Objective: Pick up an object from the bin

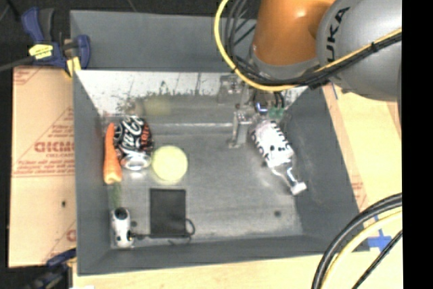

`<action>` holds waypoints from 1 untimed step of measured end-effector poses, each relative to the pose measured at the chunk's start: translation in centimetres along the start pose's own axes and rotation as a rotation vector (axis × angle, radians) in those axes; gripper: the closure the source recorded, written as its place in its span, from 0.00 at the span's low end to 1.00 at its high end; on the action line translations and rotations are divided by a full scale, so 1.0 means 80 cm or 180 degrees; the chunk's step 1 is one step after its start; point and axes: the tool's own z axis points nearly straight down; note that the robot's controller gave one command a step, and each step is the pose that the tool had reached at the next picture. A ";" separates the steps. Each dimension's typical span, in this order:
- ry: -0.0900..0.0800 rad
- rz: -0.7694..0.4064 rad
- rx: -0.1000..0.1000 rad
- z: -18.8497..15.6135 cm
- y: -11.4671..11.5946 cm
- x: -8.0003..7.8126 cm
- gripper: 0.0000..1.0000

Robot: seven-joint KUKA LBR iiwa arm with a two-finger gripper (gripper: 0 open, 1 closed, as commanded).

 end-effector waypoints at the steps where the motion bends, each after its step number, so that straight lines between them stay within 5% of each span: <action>1: -0.0001 0.0040 0.0000 0.044 0.030 0.036 0.00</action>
Offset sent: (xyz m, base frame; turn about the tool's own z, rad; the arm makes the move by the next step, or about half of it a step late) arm -0.0022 0.0616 -0.0543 -0.0833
